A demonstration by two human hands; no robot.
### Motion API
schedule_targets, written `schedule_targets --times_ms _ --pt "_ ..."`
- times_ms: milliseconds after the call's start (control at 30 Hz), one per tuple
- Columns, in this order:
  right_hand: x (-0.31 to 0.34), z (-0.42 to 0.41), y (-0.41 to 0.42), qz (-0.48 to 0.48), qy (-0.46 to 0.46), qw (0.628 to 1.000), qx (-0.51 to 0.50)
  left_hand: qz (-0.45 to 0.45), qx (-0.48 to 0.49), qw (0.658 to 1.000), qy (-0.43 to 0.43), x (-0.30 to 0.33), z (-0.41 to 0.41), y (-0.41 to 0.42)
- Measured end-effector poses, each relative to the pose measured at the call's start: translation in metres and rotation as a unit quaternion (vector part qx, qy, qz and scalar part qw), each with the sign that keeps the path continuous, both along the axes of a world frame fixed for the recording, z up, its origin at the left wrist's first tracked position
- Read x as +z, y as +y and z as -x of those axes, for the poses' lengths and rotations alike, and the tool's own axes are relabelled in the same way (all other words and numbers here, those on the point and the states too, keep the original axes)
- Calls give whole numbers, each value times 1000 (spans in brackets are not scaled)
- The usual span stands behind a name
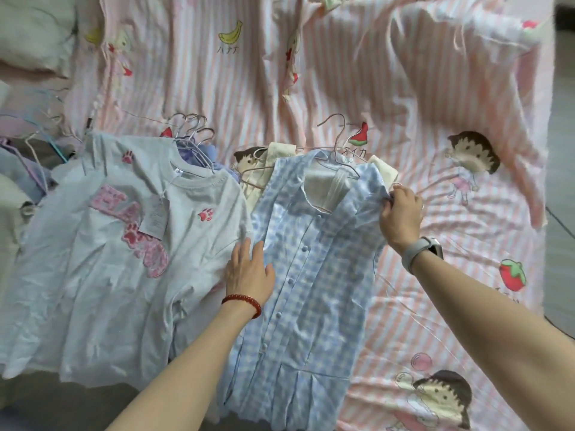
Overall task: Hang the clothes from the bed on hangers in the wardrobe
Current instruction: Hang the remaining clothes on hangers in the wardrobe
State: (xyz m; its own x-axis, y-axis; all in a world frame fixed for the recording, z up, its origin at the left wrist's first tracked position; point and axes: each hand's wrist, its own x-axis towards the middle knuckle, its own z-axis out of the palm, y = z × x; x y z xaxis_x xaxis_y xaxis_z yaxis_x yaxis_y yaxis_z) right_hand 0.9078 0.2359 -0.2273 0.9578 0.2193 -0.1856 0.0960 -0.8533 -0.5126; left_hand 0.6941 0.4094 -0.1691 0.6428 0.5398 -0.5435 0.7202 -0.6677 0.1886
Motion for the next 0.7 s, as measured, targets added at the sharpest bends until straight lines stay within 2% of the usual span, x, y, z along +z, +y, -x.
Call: schedule_targets --times_ms 300,400,467,600,700 --pt "35 30 -26 39 -76 996 35 25 -6 994 -103 26 -31 -3" --pt "54 48 -36 -21 -95 994 56 8 -8 987 -160 35 -38 0" --pt "68 60 -43 -71 -149 980 109 -18 -19 982 -189 46 -45 6" --pt "95 69 -49 -135 -195 958 160 -71 -95 975 -189 70 -52 18" --pt "111 71 -46 -142 -226 949 168 -52 -117 971 -202 83 -39 16"
